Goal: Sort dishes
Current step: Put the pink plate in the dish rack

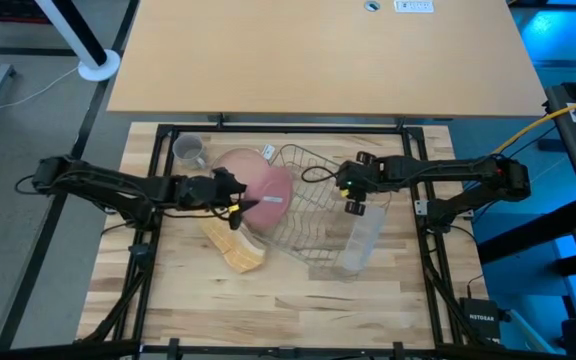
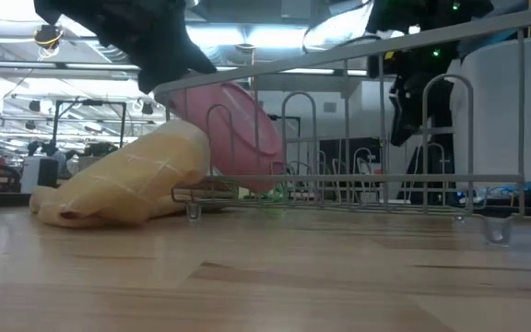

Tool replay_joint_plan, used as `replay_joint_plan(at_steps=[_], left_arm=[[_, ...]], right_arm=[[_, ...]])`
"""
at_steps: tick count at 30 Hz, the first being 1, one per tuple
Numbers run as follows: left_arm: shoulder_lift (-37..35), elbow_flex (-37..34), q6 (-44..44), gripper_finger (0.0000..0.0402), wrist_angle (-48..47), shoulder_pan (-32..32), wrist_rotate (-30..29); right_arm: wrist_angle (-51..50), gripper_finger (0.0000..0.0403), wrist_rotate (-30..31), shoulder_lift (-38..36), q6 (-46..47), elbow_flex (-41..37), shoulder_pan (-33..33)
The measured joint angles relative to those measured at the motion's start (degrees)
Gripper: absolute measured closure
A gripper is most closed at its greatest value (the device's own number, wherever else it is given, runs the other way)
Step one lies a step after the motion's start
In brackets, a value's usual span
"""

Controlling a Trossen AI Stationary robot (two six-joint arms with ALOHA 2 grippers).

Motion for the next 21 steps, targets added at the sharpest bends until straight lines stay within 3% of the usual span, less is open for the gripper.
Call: replay_joint_plan(at_steps=[10, 18, 21], left_arm=[[3.9, 0.0, -0.3, 0.0189, 11.1, 1.4, -1.2], [10.6, 0.0, -2.9, 0.0189, 11.7, 2.4, 2.0], [11.2, 0.0, -2.4, 0.0189, 12.7, 2.6, 2.1]], right_arm=[[6.8, 0.0260, -4.0, 0.0, -2.8, 4.3, 0.0], [7.3, 0.0260, -5.9, 0.0, -2.9, 5.0, 0.0], [11.8, 0.0260, -7.2, 0.0, -4.3, 5.0, 0.0]])
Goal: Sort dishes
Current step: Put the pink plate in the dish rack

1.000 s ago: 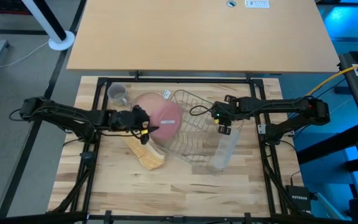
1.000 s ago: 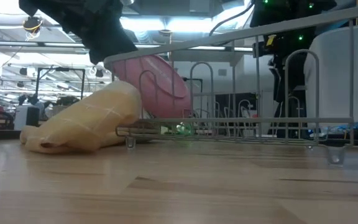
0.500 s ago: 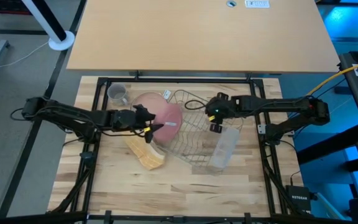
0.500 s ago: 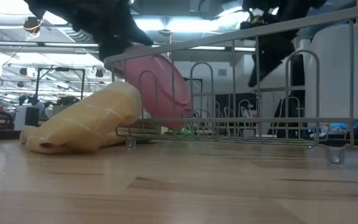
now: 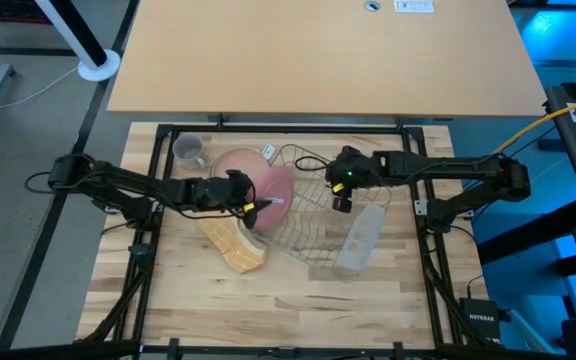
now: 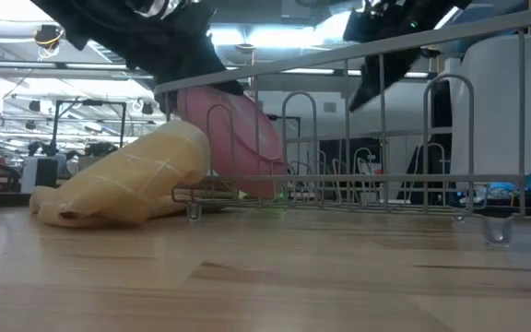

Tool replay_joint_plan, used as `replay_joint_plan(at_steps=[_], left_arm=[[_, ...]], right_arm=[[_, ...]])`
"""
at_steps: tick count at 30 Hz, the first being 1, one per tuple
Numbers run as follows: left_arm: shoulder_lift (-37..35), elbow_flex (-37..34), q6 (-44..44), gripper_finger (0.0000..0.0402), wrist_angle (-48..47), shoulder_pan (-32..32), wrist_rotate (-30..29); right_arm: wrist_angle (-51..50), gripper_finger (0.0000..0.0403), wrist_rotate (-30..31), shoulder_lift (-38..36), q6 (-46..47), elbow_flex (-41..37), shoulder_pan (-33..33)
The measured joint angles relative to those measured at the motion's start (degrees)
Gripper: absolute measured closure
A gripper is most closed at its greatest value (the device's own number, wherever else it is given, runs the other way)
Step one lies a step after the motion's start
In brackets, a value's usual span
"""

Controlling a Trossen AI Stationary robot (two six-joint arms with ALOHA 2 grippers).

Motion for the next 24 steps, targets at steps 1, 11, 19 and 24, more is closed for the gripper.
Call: replay_joint_plan(at_steps=[1, 11, 19, 24], left_arm=[[0.0, 0.0, 0.4, 0.0189, 0.4, 0.0, 0.0], [0.0, 0.0, 0.7, 0.0189, 3.9, 0.0, 0.0], [0.0, 0.0, 0.4, 0.0189, 5.2, -0.1, 0.0], [0.0, 0.0, 0.4, 0.0189, 5.3, -0.1, 0.0]], right_arm=[[2.4, 0.0260, -0.3, 0.0, -0.7, 0.0, 0.0], [32.9, 0.0260, -2.8, 4.8, -10.3, 0.0, -0.1], [53.7, 0.0260, -2.9, 13.1, -10.5, 0.0, -0.5], [58.0, 0.0260, -2.7, 18.9, -8.7, 2.9, -0.9]])
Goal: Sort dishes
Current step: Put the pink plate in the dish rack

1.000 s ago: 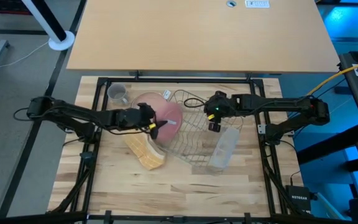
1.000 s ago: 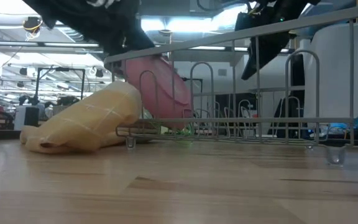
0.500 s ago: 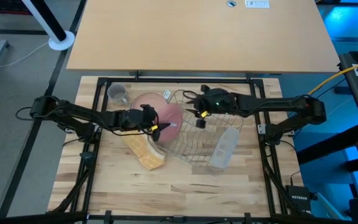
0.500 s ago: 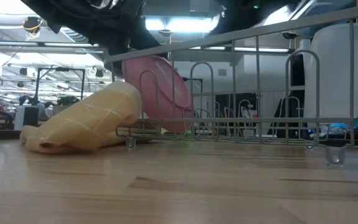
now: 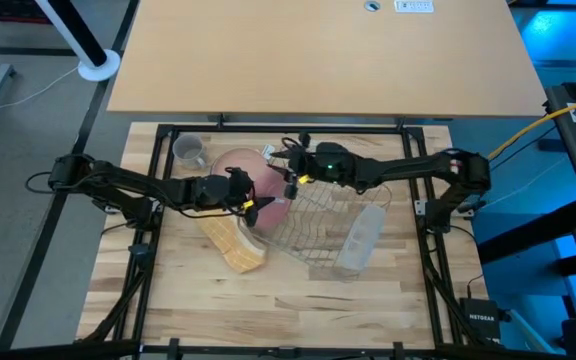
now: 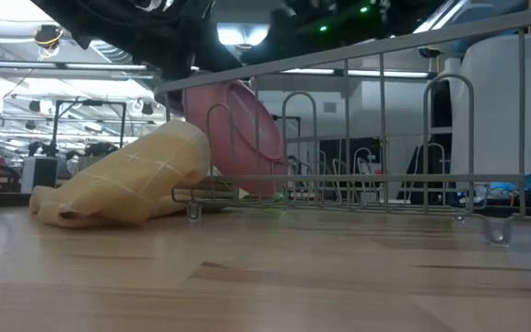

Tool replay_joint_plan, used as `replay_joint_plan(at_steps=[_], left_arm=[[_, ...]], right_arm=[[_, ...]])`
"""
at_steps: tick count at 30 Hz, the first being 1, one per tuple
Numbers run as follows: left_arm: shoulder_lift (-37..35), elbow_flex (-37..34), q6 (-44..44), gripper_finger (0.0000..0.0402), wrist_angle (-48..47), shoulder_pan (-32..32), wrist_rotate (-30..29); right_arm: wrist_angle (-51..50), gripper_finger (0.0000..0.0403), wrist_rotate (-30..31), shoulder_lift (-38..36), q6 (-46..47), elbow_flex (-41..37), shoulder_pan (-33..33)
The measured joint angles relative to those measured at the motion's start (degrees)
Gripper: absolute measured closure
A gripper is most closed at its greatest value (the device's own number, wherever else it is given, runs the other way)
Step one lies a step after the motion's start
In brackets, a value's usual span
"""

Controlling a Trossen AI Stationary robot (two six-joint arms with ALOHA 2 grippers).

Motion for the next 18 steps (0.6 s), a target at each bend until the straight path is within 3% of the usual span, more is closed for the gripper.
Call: replay_joint_plan(at_steps=[6, 12, 18], left_arm=[[0.0, 0.0, 0.1, 0.0189, -0.1, 0.0, 0.0], [0.0, 0.0, 0.5, 0.0189, -0.5, 0.0, 0.0], [0.0, 0.0, 3.3, 0.0189, -0.7, 0.0, 0.0]], right_arm=[[-3.7, 0.0260, -2.8, 7.8, 1.3, 9.6, 0.1], [-20.5, 0.0260, -3.2, 11.6, 1.3, 19.5, 0.1], [-30.8, 0.0260, -3.2, 11.5, 0.6, 21.7, 0.1]])
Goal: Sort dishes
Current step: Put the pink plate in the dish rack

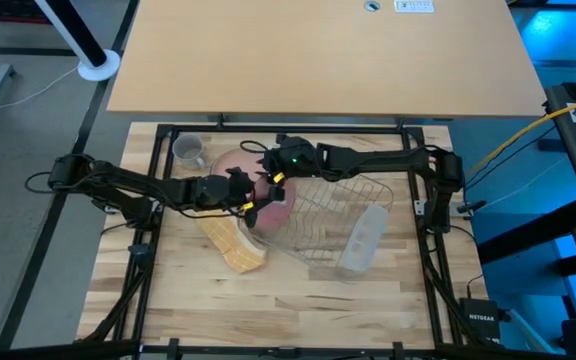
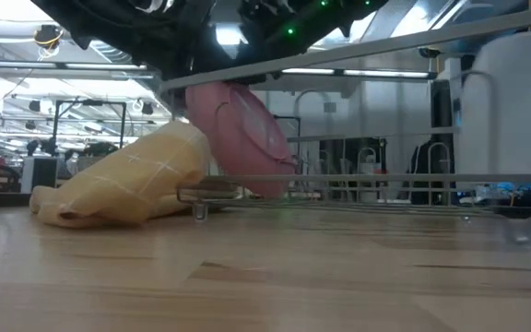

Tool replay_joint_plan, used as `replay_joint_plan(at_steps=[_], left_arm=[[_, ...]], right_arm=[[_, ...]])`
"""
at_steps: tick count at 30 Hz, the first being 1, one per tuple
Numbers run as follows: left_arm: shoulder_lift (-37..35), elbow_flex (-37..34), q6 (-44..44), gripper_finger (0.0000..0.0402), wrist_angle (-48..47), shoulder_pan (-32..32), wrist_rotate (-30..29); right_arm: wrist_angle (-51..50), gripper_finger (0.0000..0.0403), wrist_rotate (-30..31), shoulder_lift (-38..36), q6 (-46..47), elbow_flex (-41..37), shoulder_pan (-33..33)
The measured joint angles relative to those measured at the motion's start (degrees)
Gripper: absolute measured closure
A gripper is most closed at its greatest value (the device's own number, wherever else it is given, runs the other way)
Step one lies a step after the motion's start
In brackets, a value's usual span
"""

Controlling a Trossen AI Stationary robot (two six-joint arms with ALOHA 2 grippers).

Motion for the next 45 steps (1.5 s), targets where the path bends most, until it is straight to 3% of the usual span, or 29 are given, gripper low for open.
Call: replay_joint_plan(at_steps=[8, 16, 26, 39, 45], left_arm=[[0.0, 0.0, 1.1, 0.0189, -1.0, 0.0, 0.2], [-0.1, 0.0, 1.0, 0.0189, -1.2, 0.0, 0.2], [-0.1, 0.0, 3.5, 0.0189, 2.0, 0.0, 0.2], [-0.1, 0.0, 11.9, 0.0189, 0.1, 0.1, 0.1], [-0.1, 0.0, 7.5, 0.0189, 0.1, -0.4, 0.1]], right_arm=[[-4.9, 0.0260, 0.0, -0.3, -2.1, 0.0, 0.0], [-2.8, 0.0260, -0.1, -0.2, -2.6, -0.3, 0.0], [1.5, 0.0260, -9.6, -0.1, -0.3, -0.3, 0.2], [-0.3, 0.0260, -9.9, -0.2, -2.2, -0.1, 0.8], [-0.5, 0.0260, -9.2, -0.2, -2.3, -0.2, 0.8]])
